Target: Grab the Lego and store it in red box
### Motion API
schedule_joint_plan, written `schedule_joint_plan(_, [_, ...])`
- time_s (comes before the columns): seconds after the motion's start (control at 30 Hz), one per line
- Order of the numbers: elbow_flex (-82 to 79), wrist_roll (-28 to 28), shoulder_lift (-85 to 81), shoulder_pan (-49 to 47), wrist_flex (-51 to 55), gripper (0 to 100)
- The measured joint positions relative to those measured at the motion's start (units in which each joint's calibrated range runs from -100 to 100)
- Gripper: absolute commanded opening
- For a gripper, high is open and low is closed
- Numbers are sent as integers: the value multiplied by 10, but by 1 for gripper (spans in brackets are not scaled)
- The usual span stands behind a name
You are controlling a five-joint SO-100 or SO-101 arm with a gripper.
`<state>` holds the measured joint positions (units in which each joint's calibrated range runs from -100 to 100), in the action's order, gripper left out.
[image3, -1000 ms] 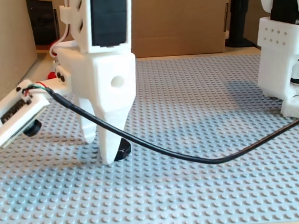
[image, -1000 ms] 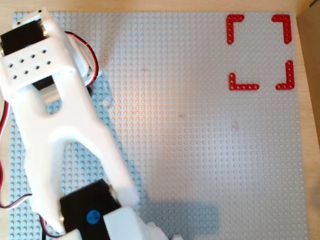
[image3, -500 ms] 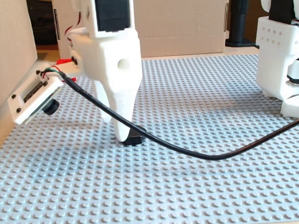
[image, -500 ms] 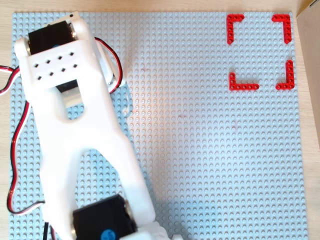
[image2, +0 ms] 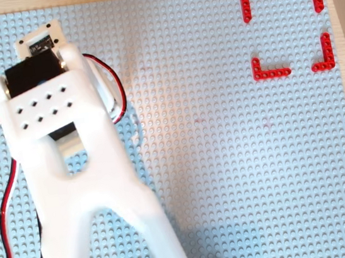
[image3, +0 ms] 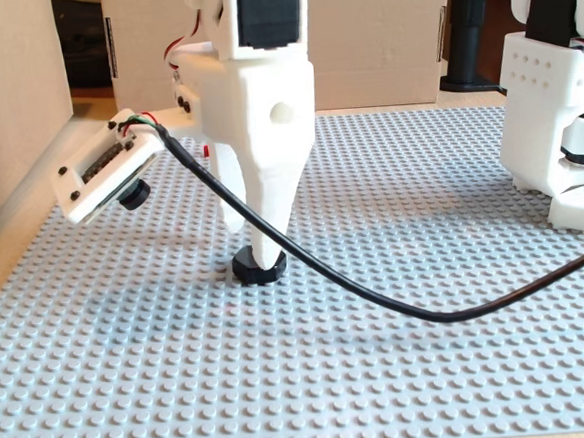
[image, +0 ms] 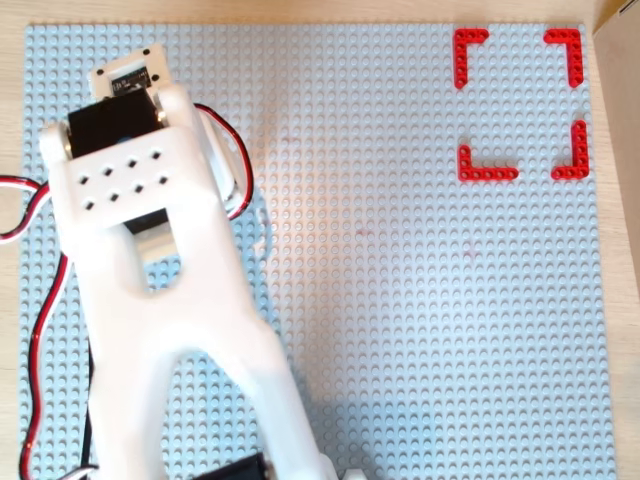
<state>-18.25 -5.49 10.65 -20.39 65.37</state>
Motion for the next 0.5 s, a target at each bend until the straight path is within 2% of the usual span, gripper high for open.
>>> schedule_joint_plan(0.5, [-17,7,0,0,-14,21])
